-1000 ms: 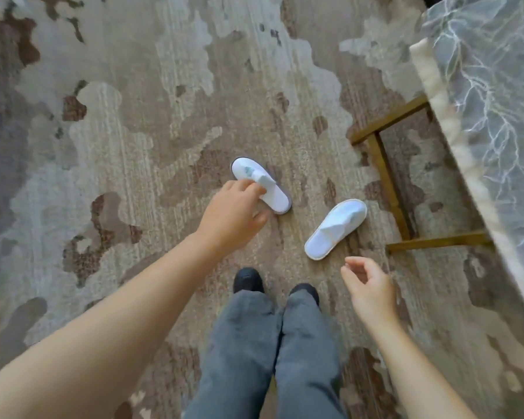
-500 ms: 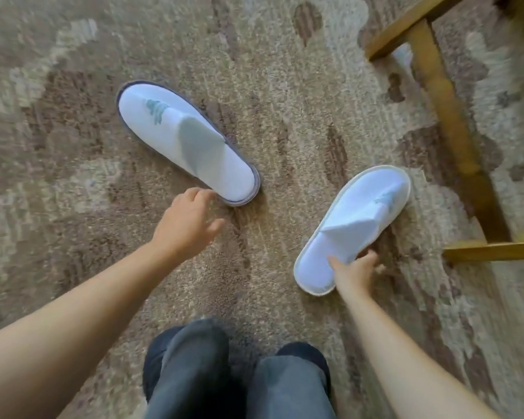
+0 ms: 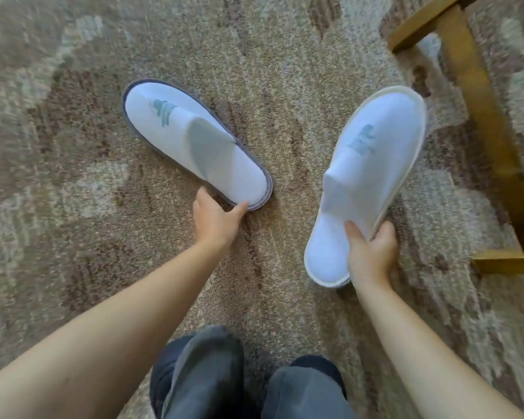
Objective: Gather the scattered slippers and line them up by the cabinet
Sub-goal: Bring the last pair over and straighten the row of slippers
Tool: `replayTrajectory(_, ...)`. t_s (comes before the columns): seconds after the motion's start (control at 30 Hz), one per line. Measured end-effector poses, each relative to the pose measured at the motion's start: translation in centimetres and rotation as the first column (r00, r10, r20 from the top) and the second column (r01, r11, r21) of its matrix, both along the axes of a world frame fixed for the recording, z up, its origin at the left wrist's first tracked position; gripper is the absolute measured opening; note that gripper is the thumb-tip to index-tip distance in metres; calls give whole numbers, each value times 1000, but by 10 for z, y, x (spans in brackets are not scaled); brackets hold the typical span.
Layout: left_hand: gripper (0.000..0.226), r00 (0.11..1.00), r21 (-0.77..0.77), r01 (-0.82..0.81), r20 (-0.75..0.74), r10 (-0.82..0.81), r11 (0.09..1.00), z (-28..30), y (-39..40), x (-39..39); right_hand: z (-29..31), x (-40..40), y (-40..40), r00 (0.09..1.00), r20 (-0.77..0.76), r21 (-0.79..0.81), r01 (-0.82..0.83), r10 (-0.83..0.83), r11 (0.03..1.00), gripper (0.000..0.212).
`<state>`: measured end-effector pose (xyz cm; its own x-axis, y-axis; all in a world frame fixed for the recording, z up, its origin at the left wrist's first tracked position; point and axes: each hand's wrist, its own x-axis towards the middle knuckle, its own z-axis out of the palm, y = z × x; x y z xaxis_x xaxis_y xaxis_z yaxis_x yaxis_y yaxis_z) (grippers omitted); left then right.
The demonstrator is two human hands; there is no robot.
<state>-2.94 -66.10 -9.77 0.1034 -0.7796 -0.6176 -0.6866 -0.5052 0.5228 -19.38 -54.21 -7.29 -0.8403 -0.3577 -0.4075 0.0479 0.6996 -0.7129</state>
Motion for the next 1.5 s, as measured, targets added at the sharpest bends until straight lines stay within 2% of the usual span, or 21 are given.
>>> replayTrajectory(0.07, 87, 994, -6, -106, 15, 106, 994, -5, -6, -11, 1, 0, -10, 998, -9, -6, -55, 55, 998, 20)
replayTrajectory(0.17, 92, 978, 18, -206, 50, 205, 978, -11, -12, -23, -2, -1, -17, 998, 18, -36, -54, 54, 998, 20)
replayTrajectory(0.33, 87, 967, 19, -241, 93, 238, 970, -17, -19, -26, -2, -2, -20, 996, 15, -36, -91, 91, 995, 19)
replayTrajectory(0.5, 72, 981, -75, -190, -46, 187, 979, -11, -21, -23, 2, -1, -23, 993, 1, -56, -117, 117, 992, 18)
replayTrajectory(0.6, 45, 970, -80, -183, -174, 167, 980, 4, -20, -19, 13, 4, -27, 992, -6, -86, -129, 129, 988, 21)
replayTrajectory(0.67, 35, 968, -97, -159, -209, 136, 982, 26, -19, -8, 33, 13, -29, 990, 18, -126, -137, 140, 983, 22)
replayTrajectory(0.8, 26, 968, -136, -105, -241, 69, 985, 111, -15, 26, 112, 33, -32, 976, 100, -184, -173, 193, 968, 25)
replayTrajectory(0.9, 20, 969, -139, -64, -244, 28, 988, 196, -9, 50, 191, 52, -33, 970, 129, -198, -179, 206, 964, 32)
replayTrajectory(1.07, 18, 970, -159, -80, -240, 41, 984, 384, -3, 69, 372, 67, -39, 931, 241, -254, -214, 276, 943, 43)
replayTrajectory(1.2, 18, 964, -191, -81, -265, 28, 978, 510, 5, 67, 496, 58, -43, 933, 206, -315, -222, 295, 923, 46)
replayTrajectory(1.33, 17, 951, -237, -71, -310, -6, 969, 597, 11, 55, 587, 43, -40, 957, 140, -370, -188, 255, 910, 46)
replayTrajectory(1.5, 19, 917, -278, 6, -382, -117, 961, 658, 10, 32, 655, 29, -19, 991, 84, -406, -64, 107, 912, 39)
